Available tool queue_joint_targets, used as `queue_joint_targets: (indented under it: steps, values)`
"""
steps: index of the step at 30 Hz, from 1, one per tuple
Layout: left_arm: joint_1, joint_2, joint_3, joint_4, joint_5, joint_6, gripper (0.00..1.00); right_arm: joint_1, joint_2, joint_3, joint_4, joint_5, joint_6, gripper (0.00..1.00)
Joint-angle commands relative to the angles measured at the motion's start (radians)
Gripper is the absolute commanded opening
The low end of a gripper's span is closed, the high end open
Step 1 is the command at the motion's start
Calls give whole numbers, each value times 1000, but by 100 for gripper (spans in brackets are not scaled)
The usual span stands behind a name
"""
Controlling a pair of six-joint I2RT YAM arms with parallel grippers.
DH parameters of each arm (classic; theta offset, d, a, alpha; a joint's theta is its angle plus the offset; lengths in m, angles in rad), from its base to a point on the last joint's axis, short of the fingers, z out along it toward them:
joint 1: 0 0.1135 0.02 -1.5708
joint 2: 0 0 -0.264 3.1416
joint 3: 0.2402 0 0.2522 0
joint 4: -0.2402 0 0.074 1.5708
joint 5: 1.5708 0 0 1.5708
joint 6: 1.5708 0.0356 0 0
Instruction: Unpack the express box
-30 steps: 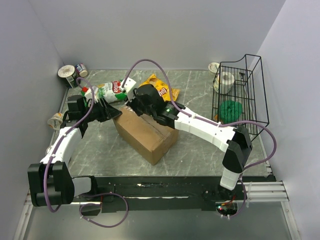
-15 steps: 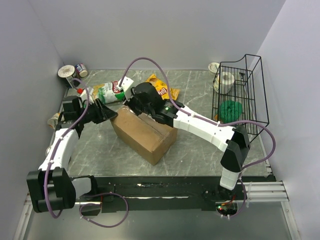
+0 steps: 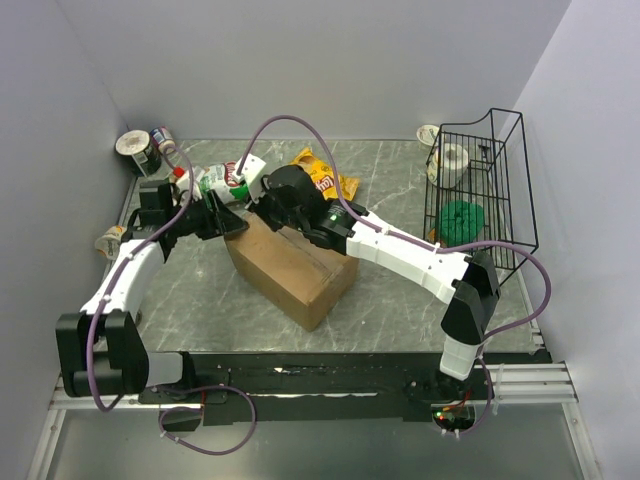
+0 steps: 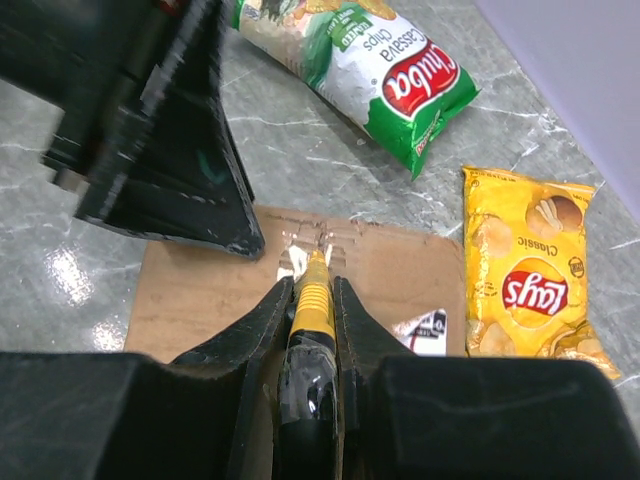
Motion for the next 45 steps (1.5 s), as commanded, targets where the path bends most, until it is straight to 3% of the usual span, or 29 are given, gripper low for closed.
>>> queue_joint_targets:
  steps: [1,9,21,45]
  values:
    - [-19,35,0,4,11,21,53,4,8,37,57,7,-1,0]
    - [-25,21,-67,29,-13,-11,44,1,22,29,87,36,-38,0]
    - [-25,1,-103,32,-55,-20,40,1,30,20,42,39,-21,0]
    - [-25,5,-120,41,-142,-41,32,18,-146,-98,-154,87,48,0]
